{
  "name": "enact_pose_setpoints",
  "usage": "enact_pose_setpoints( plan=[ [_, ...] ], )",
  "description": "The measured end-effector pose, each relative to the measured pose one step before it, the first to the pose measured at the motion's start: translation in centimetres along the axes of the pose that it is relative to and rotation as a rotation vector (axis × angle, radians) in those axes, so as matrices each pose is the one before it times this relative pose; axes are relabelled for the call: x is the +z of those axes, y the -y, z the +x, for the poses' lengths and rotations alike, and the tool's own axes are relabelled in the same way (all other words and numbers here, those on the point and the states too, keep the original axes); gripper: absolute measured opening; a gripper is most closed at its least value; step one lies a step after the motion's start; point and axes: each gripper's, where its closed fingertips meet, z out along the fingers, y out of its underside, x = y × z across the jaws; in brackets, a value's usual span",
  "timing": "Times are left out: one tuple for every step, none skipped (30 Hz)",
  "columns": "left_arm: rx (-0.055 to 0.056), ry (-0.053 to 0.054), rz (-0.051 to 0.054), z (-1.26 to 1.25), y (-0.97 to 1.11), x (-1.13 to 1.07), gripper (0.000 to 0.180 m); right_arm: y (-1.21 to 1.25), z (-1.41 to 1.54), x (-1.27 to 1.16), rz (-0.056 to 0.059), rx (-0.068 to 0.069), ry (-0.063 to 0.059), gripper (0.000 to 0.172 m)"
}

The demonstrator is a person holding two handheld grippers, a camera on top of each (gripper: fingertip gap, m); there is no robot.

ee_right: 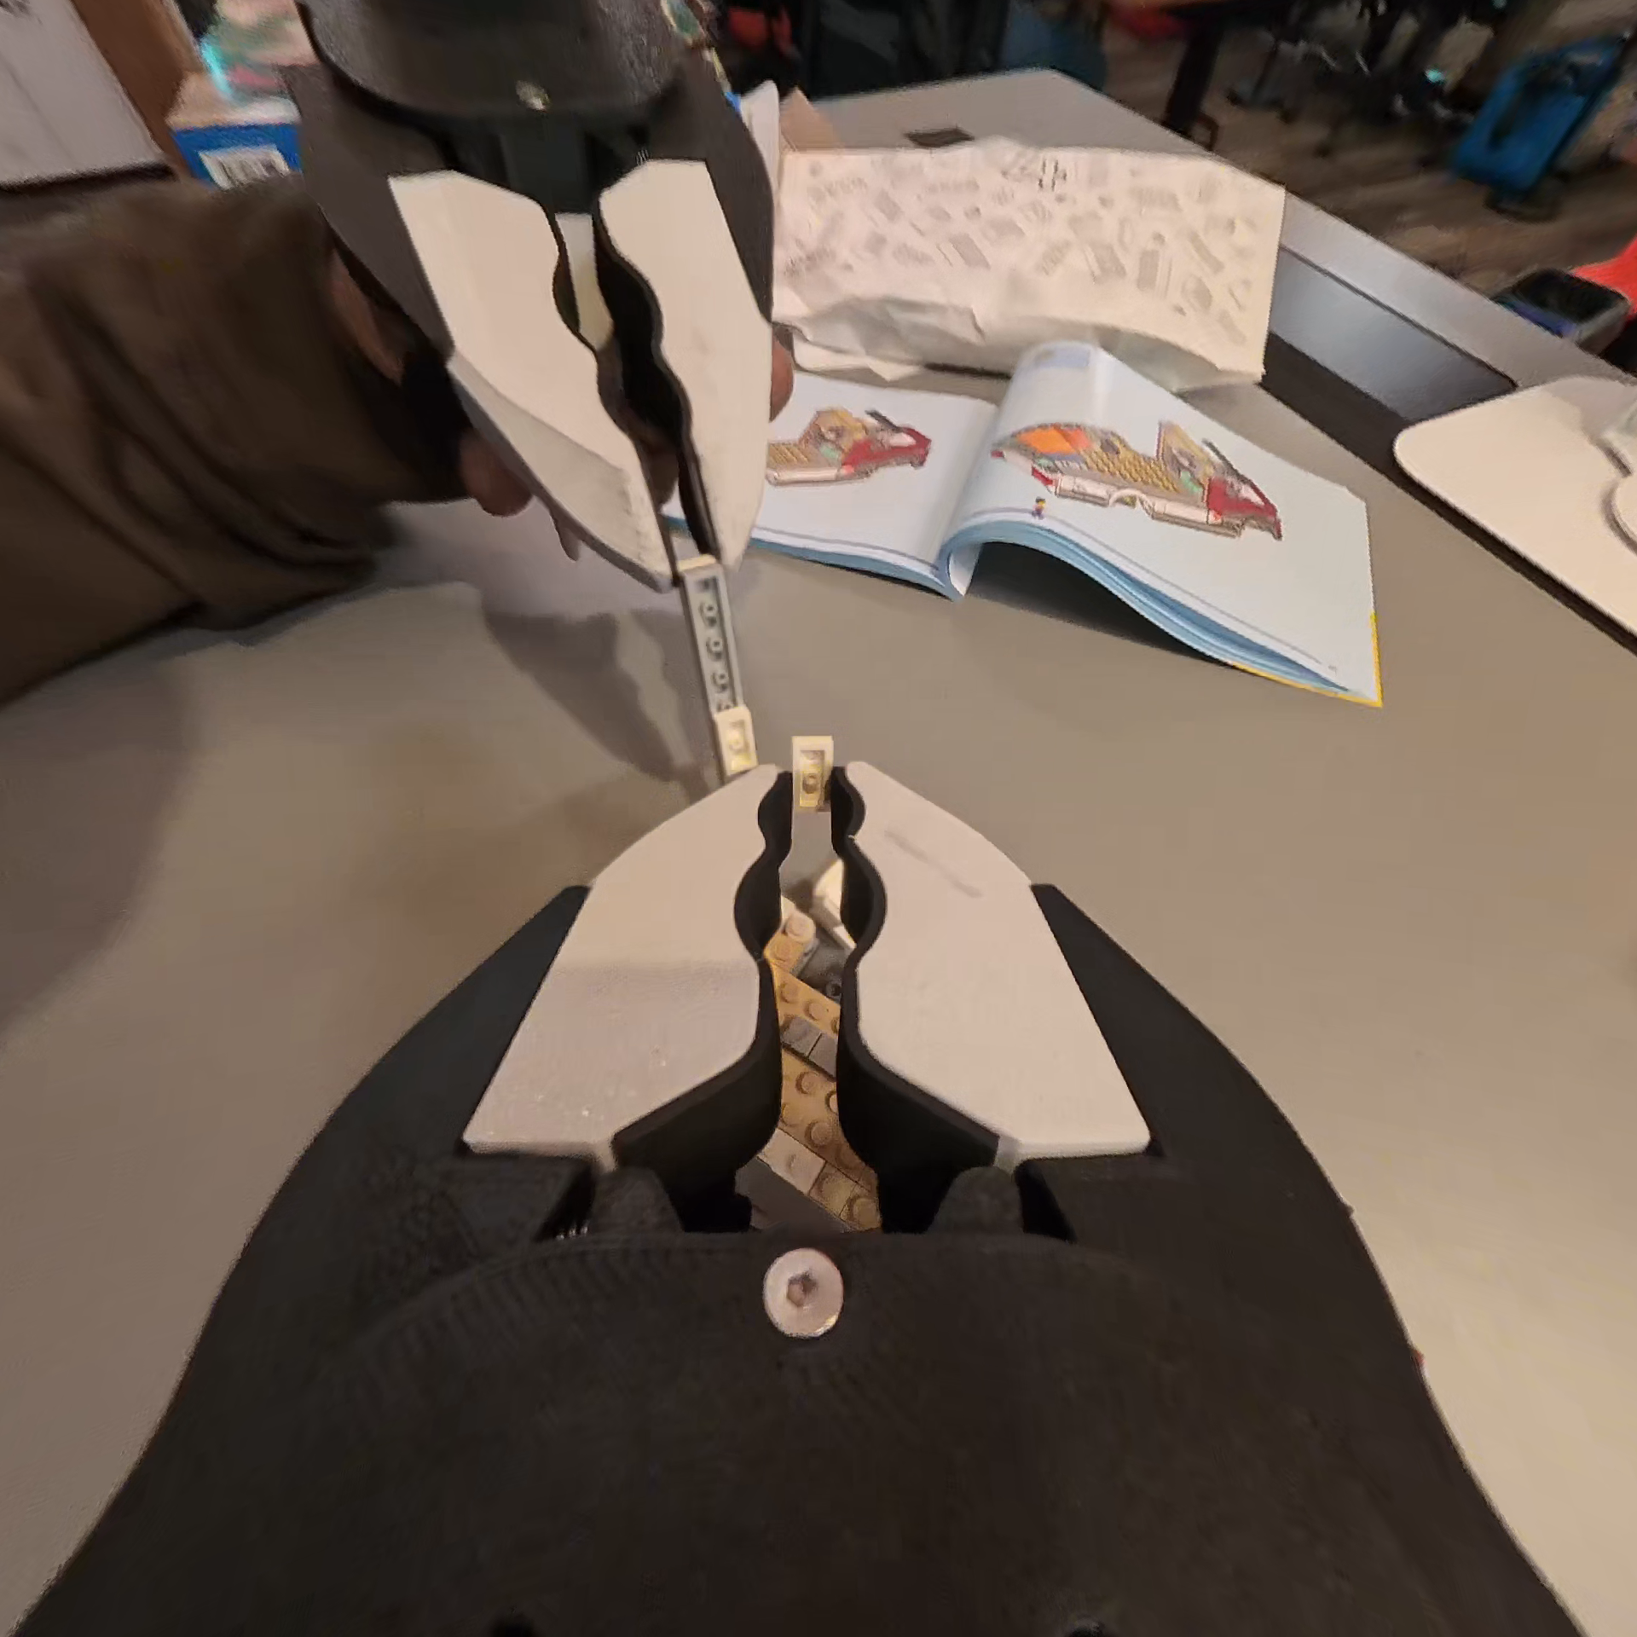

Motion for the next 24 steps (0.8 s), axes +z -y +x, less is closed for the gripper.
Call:
enact_pose_setpoints(
  plan=[
    [-0.0103, 0.0105, -0.0010, -0.269, -0.121, 0.036, 0.007, -0.409, 0.040, 0.226, -0.0313, -0.0034, -0.0136, 0.008],
    [-0.0106, 0.0151, -0.0085, -0.349, -0.220, 0.062, 0.007, -0.399, 0.028, 0.231, -0.0314, -0.0079, -0.0148, 0.008],
    [-0.0069, 0.0122, -0.0117, -0.276, -0.261, 0.081, 0.007, -0.388, 0.078, 0.231, -0.0299, -0.0121, -0.0193, 0.008],
    [-0.0043, 0.0145, -0.0093, -0.286, -0.210, 0.097, 0.007, -0.377, 0.108, 0.232, -0.0302, -0.0153, -0.0237, 0.008],
    [-0.0040, 0.0080, -0.0064, -0.162, -0.126, 0.106, 0.007, -0.377, 0.090, 0.226, -0.0305, -0.0184, -0.0242, 0.008],
    [-0.0003, -0.0006, -0.0013, 0.008, -0.037, 0.106, 0.007, -0.348, 0.066, 0.214, -0.0295, -0.0198, -0.0244, 0.008],
    [0.0017, -0.0025, 0.0014, 0.072, 0.030, 0.110, 0.007, -0.286, 0.004, 0.224, -0.0255, -0.0188, -0.0206, 0.008],
    [0.0020, -0.0033, 0.0016, 0.086, 0.038, 0.101, 0.007, -0.265, -0.007, 0.215, -0.0229, -0.0119, -0.0159, 0.008],
    [0.0025, -0.0042, 0.0013, 0.094, 0.025, 0.103, 0.007, -0.199, -0.020, 0.214, -0.0182, -0.0062, -0.0090, 0.008],
    [0.0036, -0.0039, 0.0007, 0.087, 0.014, 0.091, 0.007, -0.085, -0.174, 0.159, -0.0082, -0.0031, 0.0061, 0.008],
    [0.0036, -0.0054, -0.0009, 0.120, -0.018, 0.081, 0.007, 0.079, -0.292, 0.067, 0.0046, 0.0040, 0.0206, 0.009],
    [0.0051, -0.0051, -0.0015, 0.126, -0.026, 0.082, 0.007, 0.241, -0.262, -0.037, 0.0164, 0.0123, 0.0239, 0.012],
    [0.0072, -0.0058, 0.0000, 0.133, -0.002, 0.075, 0.007, 0.318, -0.209, -0.126, 0.0218, 0.0118, 0.0235, 0.015],
    [0.0061, -0.0074, 0.0020, 0.167, 0.044, 0.059, 0.007, 0.410, -0.288, -0.159, 0.0263, 0.0062, 0.0282, 0.017],
    [0.0036, -0.0089, 0.0005, 0.169, 0.023, 0.063, 0.007, 0.539, -0.377, -0.208, 0.0345, 0.0071, 0.0334, 0.019],
    [0.0059, -0.0097, 0.0000, 0.207, 0.026, 0.065, 0.007, 0.648, -0.399, -0.197, 0.0404, 0.0108, 0.0342, 0.021],
    [0.0080, -0.0099, -0.0018, 0.215, -0.011, 0.078, 0.007, 0.667, -0.371, -0.151, 0.0411, 0.0086, 0.0311, 0.022],
    [0.0087, -0.0068, -0.0048, 0.178, -0.042, 0.078, 0.007, 0.628, -0.243, -0.111, 0.0377, 0.0048, 0.0213, 0.023],
    [0.0095, -0.0055, -0.0064, 0.171, -0.047, 0.077, 0.007, 0.514, -0.092, -0.076, 0.0310, 0.0038, 0.0099, 0.023],
    [0.0093, -0.0062, -0.0047, 0.194, -0.010, 0.068, 0.007, 0.369, -0.108, -0.029, 0.0219, 0.0016, 0.0110, 0.022],
    [0.0086, -0.0074, -0.0014, 0.206, 0.041, 0.053, 0.007, 0.251, -0.184, 0.005, 0.0143, -0.0002, 0.0153, 0.021],
    [0.0064, -0.0021, 0.0001, 0.105, 0.045, 0.014, 0.007, 0.139, -0.186, 0.008, 0.0083, -0.0015, 0.0146, 0.017],
    [0.0037, -0.0032, -0.0025, 0.070, -0.013, -0.074, 0.007, 0.041, -0.134, 0.031, 0.0039, -0.0047, 0.0101, 0.015],
    [0.0036, -0.0061, 0.0009, 0.114, 0.018, -0.083, 0.007, 0.021, -0.102, 0.014, 0.0039, -0.0088, 0.0058, 0.014]
  ],
)
